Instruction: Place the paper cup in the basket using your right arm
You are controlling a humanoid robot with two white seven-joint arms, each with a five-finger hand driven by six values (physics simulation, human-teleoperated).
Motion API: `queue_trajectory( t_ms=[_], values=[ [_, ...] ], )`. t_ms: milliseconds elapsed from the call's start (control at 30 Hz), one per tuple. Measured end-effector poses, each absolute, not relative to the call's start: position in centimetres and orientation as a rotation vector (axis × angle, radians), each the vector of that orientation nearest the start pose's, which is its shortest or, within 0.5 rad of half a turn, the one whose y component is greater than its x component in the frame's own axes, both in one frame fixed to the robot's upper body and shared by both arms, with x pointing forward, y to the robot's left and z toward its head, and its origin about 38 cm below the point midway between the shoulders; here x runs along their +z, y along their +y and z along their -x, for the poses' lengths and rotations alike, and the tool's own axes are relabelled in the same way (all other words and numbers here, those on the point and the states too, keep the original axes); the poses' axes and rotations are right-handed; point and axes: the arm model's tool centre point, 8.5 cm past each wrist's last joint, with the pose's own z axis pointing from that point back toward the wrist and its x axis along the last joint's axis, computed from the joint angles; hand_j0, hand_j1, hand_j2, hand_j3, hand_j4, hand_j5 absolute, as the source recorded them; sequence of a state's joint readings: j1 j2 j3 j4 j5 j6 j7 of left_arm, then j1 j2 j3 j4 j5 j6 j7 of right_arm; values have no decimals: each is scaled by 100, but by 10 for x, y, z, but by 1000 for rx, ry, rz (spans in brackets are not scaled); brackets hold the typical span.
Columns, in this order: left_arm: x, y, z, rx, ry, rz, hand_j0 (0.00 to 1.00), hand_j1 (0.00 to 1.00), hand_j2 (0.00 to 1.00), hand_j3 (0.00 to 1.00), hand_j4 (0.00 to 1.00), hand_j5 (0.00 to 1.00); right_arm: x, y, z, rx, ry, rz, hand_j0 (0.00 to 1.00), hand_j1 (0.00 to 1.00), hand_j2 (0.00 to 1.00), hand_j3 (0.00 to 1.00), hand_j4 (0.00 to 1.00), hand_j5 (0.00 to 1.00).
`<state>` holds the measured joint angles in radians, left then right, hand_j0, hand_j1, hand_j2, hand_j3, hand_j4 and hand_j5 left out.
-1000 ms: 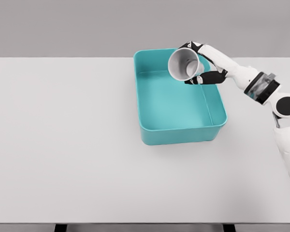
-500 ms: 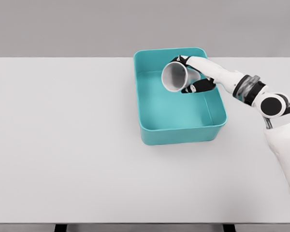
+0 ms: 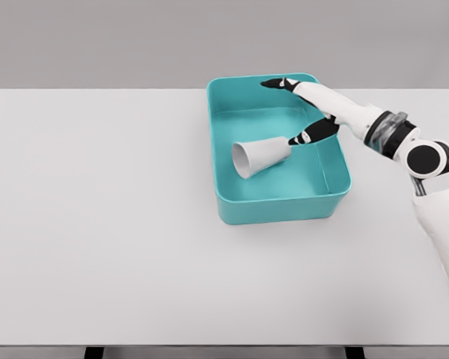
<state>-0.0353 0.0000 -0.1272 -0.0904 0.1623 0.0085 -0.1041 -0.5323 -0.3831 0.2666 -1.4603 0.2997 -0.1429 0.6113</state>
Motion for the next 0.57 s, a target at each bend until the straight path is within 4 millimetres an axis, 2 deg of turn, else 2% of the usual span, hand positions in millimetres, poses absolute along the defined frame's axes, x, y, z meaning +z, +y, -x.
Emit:
queue_trajectory(
  t_ms=[100,200,367,567],
  values=[
    [-262,259,-53,24,-119,31,100,100,100,100,100,100,210,-259,-466,1261,-1604,170,100,100,100,100,100,100],
    [-262,259,-53,23,-118,31,100,100,100,100,100,100,210,-288,-445,1190,-1624,103,100,100,100,100,100,100],
    [-262,259,-53,24,-119,31,100,100,100,100,100,100,226,-337,-416,1029,-1696,5,100,100,100,100,100,100],
    [-262,259,-53,24,-119,31,100,100,100,100,100,100,238,-354,-407,985,-1728,-10,100,100,100,100,100,100]
  ],
)
